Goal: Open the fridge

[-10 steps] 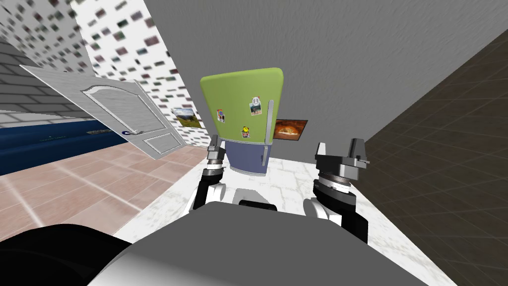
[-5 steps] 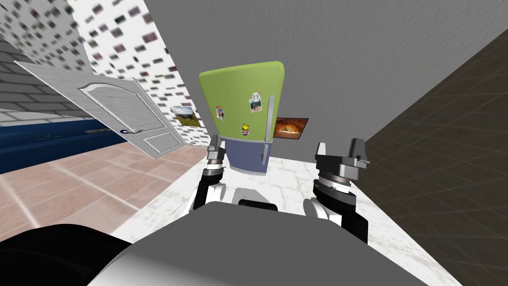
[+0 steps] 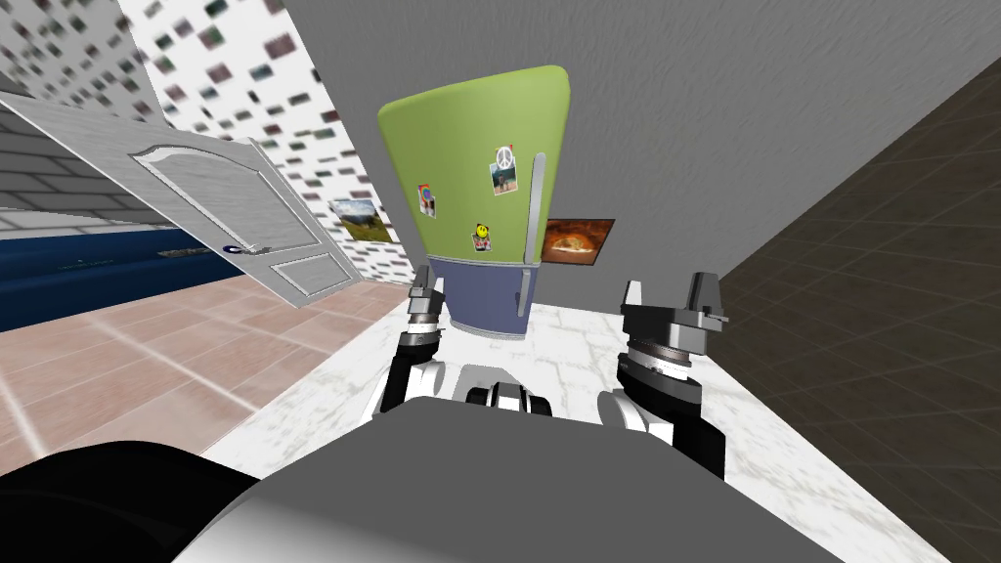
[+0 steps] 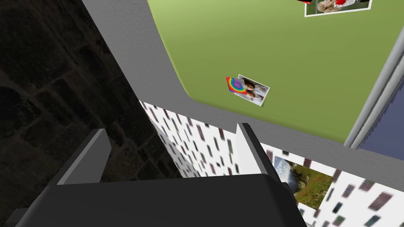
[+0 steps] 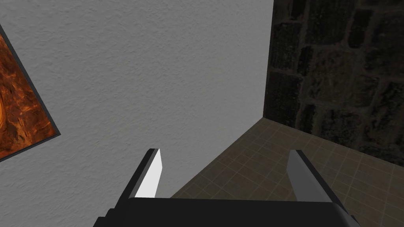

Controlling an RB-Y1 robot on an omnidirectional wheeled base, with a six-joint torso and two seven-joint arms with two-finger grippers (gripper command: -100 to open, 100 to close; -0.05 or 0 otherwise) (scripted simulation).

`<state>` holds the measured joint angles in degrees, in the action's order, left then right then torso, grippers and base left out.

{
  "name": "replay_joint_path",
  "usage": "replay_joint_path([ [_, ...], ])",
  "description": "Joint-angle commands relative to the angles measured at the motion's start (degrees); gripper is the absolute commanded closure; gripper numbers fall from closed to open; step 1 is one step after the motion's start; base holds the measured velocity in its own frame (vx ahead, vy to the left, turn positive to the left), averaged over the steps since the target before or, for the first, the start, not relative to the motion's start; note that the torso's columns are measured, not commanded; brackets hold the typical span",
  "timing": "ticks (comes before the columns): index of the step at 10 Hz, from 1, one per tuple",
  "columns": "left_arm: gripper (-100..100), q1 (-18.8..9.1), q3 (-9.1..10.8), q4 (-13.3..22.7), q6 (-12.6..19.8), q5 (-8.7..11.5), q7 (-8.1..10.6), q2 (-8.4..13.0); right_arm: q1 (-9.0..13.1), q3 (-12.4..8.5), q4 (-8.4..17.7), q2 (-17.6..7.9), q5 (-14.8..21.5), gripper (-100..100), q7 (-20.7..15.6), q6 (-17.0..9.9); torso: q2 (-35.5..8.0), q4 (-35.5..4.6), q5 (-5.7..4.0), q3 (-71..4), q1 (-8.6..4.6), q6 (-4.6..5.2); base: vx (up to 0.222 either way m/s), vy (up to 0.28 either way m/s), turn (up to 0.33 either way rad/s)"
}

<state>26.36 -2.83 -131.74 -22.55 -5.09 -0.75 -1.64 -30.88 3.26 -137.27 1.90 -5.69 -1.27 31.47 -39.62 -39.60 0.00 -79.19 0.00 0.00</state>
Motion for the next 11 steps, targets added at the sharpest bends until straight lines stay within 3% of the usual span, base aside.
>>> replay_joint_path([
  [1, -100, -0.32, 0.06, 1.08, -0.56, -0.06, -0.14, 4.29, -0.01, 0.0, 0.02, 0.0, 0.0, 0, 0.0, 0.0, -1.89, -1.88, 0.0, -3.97, -0.02, 0.0, 0.034, -0.029, -0.006],
  [6, -100, -1.91, 0.35, 6.4, -3.4, -0.37, -0.87, 10.89, -0.02, 0.0, 0.03, 0.01, 0.0, 0, 0.0, 0.0, -2.62, -2.67, 0.0, -5.41, -0.03, 0.0, 0.079, -0.069, -0.01],
  [11, -100, -3.46, 0.64, 11.53, -6.25, -0.69, -1.59, 11.08, -0.02, 0.01, 0.03, 0.01, 0.0, 0, 0.0, 0.0, -2.78, -2.72, 0.01, -5.31, 0.01, 0.0, 0.116, -0.095, -0.011],
])
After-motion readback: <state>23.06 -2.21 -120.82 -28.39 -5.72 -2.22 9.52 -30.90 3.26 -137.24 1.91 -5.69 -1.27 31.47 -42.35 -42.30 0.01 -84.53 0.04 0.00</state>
